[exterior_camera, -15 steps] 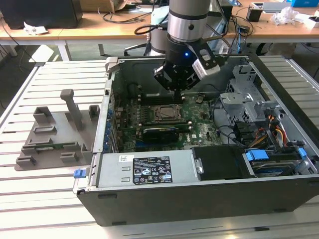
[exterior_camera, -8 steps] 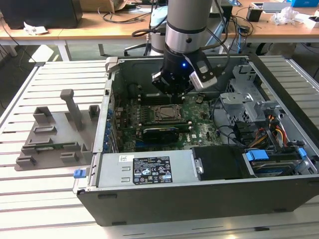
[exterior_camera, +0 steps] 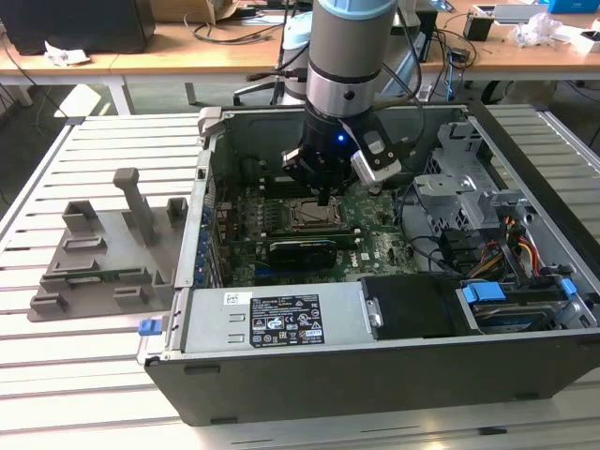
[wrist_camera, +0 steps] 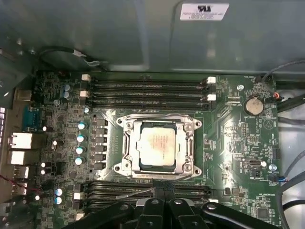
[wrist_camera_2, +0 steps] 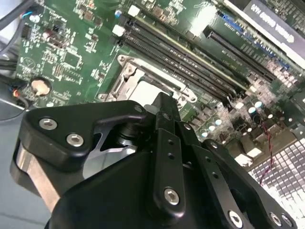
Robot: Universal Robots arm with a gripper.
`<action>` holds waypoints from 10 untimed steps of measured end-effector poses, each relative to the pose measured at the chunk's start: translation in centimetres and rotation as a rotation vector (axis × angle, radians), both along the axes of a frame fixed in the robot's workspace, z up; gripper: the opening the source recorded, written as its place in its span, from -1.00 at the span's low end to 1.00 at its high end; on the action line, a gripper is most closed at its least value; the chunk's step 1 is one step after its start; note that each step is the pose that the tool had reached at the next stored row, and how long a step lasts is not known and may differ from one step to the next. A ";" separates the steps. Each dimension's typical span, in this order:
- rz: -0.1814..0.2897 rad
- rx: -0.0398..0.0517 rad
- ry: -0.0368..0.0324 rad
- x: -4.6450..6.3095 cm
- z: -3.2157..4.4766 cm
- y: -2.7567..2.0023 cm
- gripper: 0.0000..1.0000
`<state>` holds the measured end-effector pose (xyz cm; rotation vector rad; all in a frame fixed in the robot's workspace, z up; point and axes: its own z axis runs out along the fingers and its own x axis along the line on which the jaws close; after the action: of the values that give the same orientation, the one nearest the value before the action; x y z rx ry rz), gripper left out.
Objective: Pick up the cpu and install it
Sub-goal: 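Install the second cpu locking lever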
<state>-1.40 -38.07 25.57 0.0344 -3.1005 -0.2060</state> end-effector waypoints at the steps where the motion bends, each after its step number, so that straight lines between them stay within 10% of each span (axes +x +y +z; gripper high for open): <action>1: 0.000 -0.0002 0.0000 -0.1 -0.17 -0.12 -0.79; 10: 0.000 0.0001 0.0000 -2.3 -2.27 -0.59 -0.79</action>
<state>-3.72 -38.66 23.30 0.0345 -3.1005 -0.2061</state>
